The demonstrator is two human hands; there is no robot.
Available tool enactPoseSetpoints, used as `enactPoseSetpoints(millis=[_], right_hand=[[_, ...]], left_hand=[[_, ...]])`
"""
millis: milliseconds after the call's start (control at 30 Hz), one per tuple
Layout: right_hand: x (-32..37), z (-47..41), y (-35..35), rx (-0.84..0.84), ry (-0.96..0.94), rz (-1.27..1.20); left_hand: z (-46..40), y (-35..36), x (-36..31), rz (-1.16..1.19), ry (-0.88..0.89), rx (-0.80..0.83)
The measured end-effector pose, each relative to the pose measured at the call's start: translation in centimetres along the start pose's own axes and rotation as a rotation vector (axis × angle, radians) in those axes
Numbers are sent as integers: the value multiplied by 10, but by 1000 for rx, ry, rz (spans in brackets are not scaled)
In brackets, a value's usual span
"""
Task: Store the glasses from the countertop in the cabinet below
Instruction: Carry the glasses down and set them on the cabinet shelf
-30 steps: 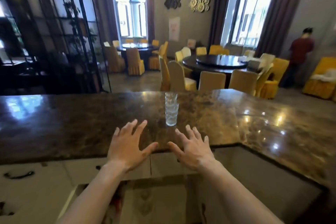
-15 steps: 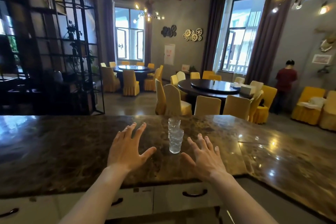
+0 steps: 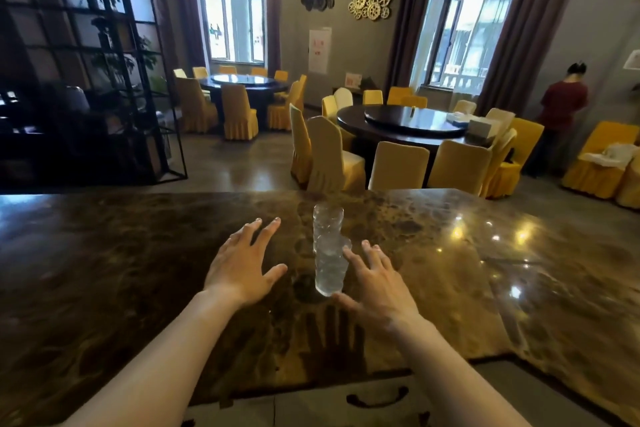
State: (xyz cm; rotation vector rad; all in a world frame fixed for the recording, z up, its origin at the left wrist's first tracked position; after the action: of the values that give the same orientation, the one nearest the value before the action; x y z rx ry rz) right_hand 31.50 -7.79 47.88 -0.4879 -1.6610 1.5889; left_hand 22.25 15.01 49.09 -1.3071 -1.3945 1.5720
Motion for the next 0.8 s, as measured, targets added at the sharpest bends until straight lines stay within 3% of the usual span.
enactPoseSetpoints(millis=[267, 567, 800], right_hand=[[-28, -99, -3, 58, -266, -20], [-36, -134, 10, 253, -451, -33], [-34, -142, 7, 262, -485, -144]], left_hand=[[-153, 12, -36, -136, 82, 103], [-233, 30, -76, -400, 419, 489], [-245, 34, -72, -302, 469, 466]])
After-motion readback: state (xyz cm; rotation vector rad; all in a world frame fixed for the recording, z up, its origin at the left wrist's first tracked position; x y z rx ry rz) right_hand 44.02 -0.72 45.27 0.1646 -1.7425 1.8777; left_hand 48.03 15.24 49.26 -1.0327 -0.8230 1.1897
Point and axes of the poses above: each hand's wrist, its own z-axis away from the middle knuckle, its own y-axis out of the palm, x = y × z, the point moved 4 cm from there along -z, towards the middle knuckle, and after that the axes turned 9 degrees about x, right-handed, at the moved point
